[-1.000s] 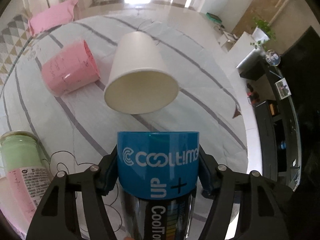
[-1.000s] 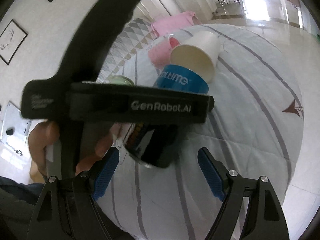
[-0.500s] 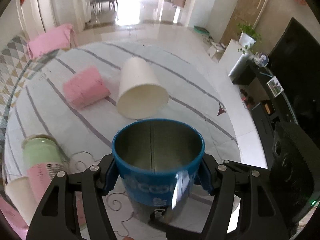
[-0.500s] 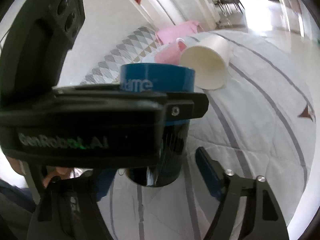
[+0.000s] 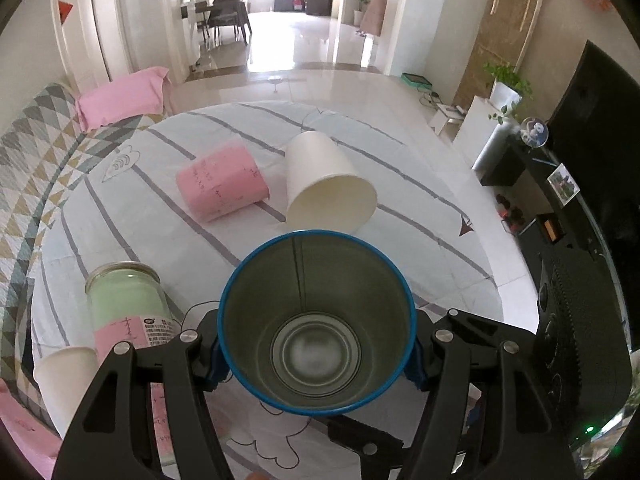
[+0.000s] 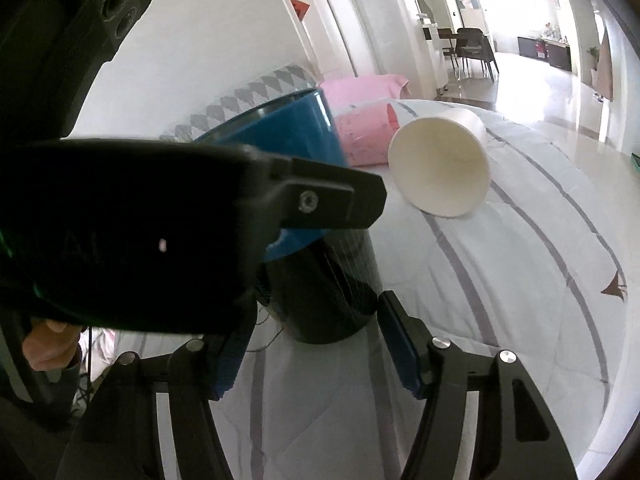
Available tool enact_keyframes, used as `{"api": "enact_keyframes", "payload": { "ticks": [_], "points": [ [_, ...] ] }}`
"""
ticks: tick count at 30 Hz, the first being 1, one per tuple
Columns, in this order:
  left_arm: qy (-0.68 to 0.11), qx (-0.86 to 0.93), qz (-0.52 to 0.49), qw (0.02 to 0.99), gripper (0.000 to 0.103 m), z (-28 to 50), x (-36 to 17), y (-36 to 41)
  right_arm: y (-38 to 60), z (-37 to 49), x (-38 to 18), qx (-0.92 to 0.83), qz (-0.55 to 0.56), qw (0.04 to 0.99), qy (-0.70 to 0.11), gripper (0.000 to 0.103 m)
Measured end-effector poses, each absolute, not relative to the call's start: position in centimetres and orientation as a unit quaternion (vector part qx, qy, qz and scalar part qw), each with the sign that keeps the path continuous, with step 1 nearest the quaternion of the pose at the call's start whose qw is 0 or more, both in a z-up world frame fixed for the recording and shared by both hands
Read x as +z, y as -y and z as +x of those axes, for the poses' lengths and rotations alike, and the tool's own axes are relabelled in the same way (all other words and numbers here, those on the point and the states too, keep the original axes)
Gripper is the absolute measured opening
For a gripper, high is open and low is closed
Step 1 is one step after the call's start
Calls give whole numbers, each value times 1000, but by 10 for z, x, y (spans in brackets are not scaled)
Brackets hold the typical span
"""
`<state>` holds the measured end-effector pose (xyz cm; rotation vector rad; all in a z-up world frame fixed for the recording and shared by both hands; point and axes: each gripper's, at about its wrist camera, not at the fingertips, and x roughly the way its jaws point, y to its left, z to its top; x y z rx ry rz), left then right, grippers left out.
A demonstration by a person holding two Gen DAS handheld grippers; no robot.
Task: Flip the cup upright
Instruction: 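Lower the upright can onto the table with the left gripper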
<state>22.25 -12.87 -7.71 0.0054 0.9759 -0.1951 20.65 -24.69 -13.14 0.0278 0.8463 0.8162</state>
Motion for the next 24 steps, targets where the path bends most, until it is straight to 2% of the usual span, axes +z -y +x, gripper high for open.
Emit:
{"api": "enact_keyframes", "payload": {
  "ticks": [17,24],
  "points": [
    [-468,-102,2,878,68,208,-75,119,243,194,-137,361,27,844,-394,65],
    [-475,-119,2,872,70,204,-74,123,244,192,-133,344,30,853,-391,72]
  ]
}}
